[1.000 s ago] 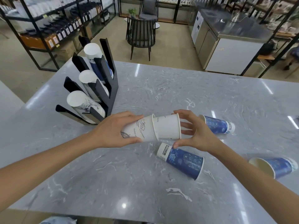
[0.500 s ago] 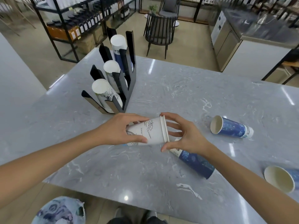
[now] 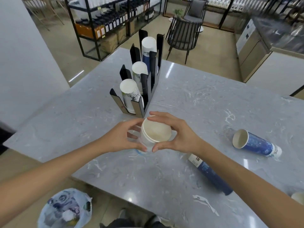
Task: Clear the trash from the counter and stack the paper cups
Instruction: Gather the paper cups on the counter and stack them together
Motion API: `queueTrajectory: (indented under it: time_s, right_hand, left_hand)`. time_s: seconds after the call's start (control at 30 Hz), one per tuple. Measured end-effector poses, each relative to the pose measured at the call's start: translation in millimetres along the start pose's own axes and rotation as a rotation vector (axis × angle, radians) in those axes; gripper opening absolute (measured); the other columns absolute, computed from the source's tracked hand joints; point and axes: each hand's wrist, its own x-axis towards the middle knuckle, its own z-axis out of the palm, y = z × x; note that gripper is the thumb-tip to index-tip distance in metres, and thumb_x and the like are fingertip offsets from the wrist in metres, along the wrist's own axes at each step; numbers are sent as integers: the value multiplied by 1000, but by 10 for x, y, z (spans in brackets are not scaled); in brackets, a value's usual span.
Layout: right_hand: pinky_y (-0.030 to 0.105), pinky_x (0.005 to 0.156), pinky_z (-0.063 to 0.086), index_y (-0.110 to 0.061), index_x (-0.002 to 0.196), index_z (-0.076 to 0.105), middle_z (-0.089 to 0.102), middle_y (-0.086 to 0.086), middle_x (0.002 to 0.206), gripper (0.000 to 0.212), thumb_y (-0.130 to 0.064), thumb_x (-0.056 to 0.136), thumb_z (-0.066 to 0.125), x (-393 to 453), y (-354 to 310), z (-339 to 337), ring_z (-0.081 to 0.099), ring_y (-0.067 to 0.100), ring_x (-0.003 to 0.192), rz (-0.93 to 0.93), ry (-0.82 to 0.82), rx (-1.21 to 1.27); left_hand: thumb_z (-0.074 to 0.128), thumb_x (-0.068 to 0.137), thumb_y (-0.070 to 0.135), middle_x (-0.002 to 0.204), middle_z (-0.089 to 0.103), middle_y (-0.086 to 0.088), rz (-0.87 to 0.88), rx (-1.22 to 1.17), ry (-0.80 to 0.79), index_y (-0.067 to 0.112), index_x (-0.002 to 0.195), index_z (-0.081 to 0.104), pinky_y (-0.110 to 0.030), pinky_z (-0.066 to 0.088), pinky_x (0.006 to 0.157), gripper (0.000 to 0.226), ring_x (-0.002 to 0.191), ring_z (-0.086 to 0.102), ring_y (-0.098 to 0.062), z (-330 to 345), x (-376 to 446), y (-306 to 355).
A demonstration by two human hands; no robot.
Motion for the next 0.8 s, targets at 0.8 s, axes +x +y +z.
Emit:
queueTrajectory:
  time_s: [0.8]
  right_hand:
    - [39, 117, 41, -8, 144, 51, 54, 6, 148, 97, -17, 60, 100, 105, 122, 475, 51, 15, 140, 65, -96, -22]
  left_hand:
    - [89, 71, 46, 147, 51, 22, 12, -11, 21, 44, 147, 41, -35, 54, 99, 90, 133, 52, -2, -153, -432, -450]
